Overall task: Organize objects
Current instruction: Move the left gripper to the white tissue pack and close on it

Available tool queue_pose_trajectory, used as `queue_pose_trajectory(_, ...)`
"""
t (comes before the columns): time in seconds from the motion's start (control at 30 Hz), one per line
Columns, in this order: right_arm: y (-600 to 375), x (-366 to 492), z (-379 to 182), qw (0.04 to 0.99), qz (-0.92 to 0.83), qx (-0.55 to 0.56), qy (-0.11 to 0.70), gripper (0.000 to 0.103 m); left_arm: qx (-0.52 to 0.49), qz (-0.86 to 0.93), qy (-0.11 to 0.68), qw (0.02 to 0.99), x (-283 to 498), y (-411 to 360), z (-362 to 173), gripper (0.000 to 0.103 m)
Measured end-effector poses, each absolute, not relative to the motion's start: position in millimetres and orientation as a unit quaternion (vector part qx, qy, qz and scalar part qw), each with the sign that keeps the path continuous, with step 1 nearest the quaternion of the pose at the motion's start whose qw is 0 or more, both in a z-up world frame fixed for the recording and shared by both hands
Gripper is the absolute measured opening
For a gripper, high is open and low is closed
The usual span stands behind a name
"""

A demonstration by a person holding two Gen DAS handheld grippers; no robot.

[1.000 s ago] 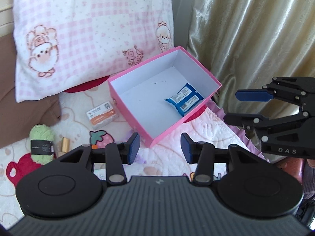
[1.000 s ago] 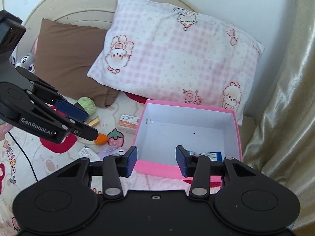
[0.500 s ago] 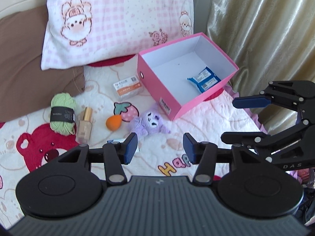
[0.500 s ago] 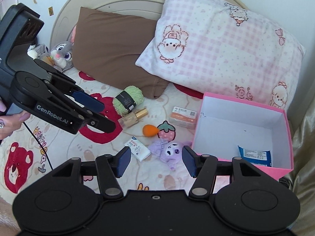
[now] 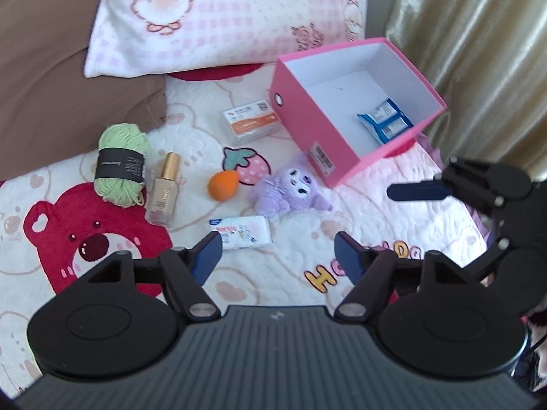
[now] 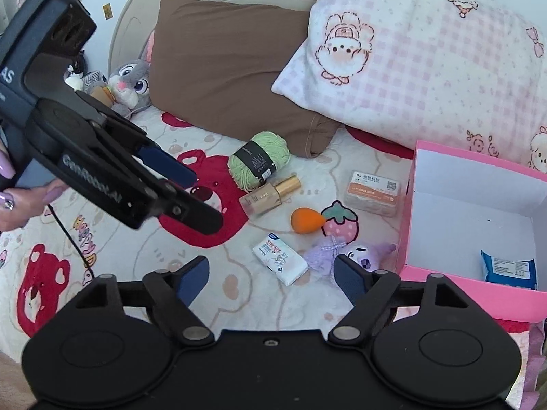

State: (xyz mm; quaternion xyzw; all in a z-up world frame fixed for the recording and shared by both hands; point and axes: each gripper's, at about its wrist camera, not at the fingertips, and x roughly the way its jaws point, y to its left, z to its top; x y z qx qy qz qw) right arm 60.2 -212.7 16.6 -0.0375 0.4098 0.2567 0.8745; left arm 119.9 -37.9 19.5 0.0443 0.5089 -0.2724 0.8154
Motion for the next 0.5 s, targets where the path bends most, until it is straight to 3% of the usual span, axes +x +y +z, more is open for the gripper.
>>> queue_pose_trajectory(0.17, -198, 73, -16, 0.871, 0.253, -0.019, 0.42, 0.085, 0.012, -0.271, 0.517, 0.812, 132, -20, -3, 0.087)
queue_pose_trajectory(0.5, -164, 77, -57, 0.864, 0.273, -0.037, 0.421, 0.086, -0.006, -0.278, 0.515, 0.811, 137, 2, -53, 0.09)
